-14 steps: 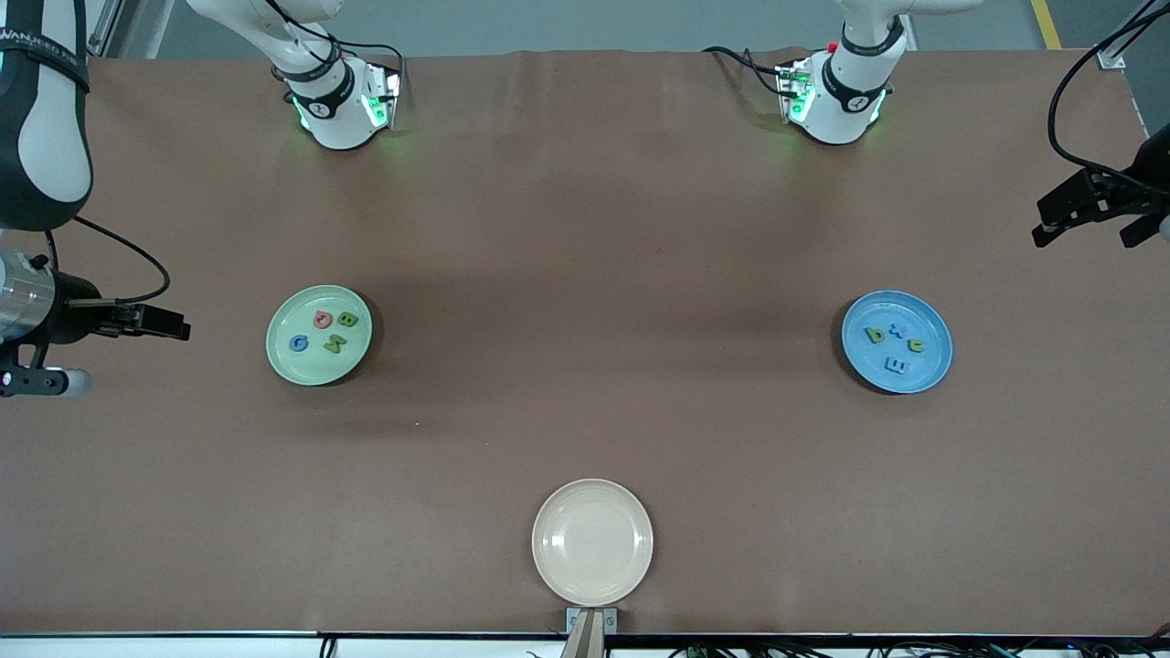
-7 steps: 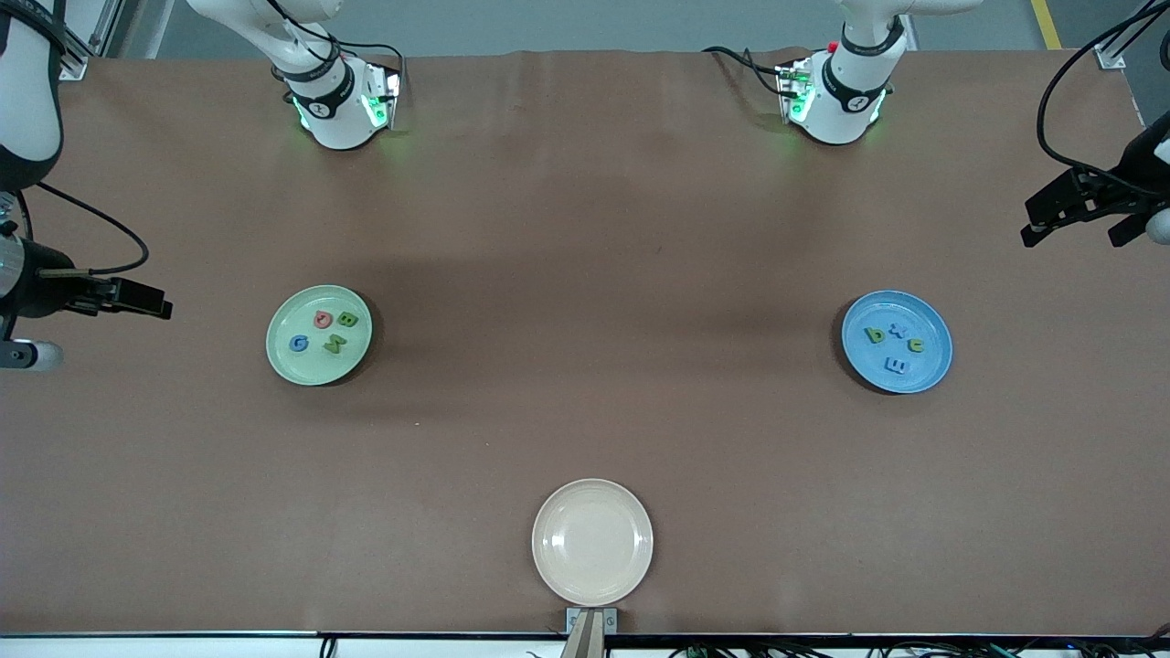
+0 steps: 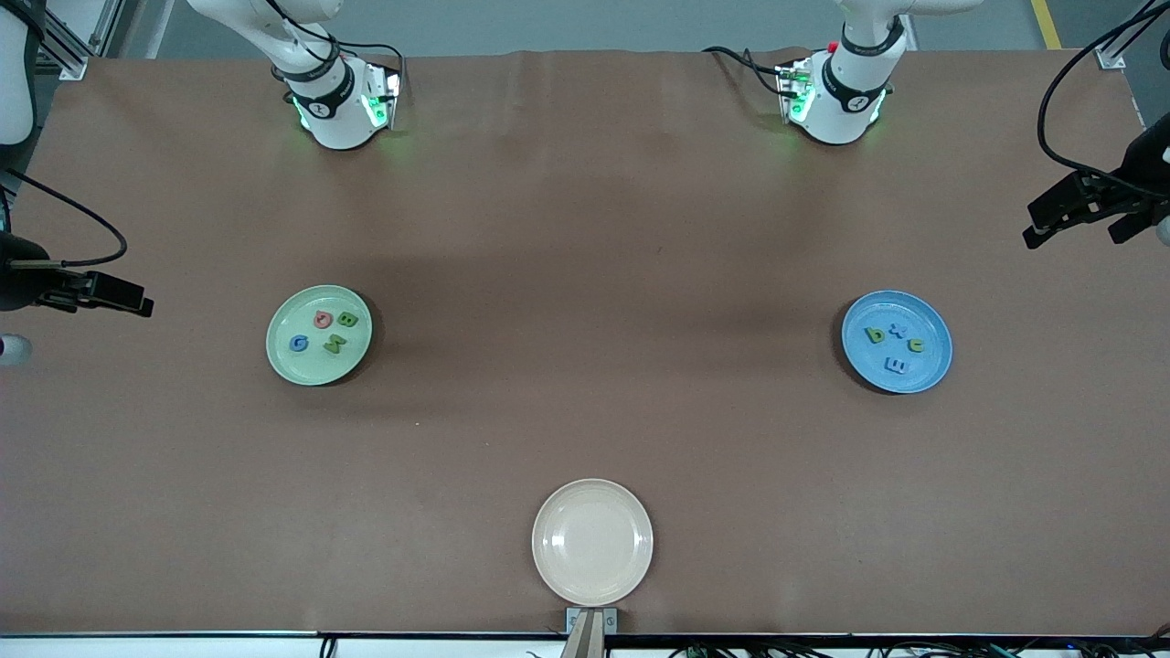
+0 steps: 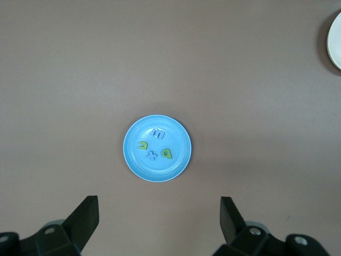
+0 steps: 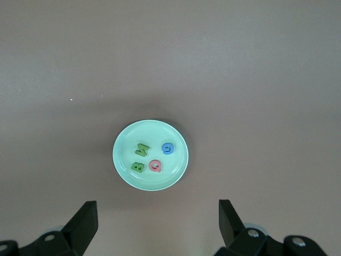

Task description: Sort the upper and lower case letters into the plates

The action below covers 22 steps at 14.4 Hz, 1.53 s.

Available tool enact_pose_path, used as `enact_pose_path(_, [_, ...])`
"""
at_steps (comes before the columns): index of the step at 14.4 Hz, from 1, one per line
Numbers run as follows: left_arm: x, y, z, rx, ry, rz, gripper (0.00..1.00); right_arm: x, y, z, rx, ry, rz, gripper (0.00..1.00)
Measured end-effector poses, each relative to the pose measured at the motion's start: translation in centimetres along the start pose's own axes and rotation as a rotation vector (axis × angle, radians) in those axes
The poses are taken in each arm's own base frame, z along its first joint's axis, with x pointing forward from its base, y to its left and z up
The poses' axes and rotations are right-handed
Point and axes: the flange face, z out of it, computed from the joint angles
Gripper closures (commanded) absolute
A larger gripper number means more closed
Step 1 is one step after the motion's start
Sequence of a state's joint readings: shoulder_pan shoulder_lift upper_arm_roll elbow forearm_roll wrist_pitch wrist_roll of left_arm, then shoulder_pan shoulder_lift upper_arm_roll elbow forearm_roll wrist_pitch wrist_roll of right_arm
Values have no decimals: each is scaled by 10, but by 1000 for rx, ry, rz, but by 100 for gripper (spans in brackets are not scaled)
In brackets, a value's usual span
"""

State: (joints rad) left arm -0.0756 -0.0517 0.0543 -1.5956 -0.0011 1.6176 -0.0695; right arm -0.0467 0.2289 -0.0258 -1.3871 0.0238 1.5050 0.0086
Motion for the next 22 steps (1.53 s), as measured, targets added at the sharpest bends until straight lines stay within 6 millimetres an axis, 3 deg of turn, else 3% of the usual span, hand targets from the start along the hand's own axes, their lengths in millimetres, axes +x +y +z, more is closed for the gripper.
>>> enact_pose_path(5, [1, -15, 0, -44, -3, -36, 0, -4, -4, 2, 38, -33, -2, 0])
enact_pose_path(12, [0, -10, 0, -47, -5, -29, 0, -15, -3, -9, 26, -40, -5, 0])
enact_pose_path(15, [0, -10, -1, -47, -3, -27, 0, -20, -12, -16, 1, -30, -23, 0])
enact_pose_path(17, [0, -9, -1, -47, -2, -27, 0, -25, -18, -22, -10, -24, -34, 0])
enact_pose_path(22, [0, -9, -2, -47, -1, -26, 0, -49, -11, -32, -9, -19, -25, 0])
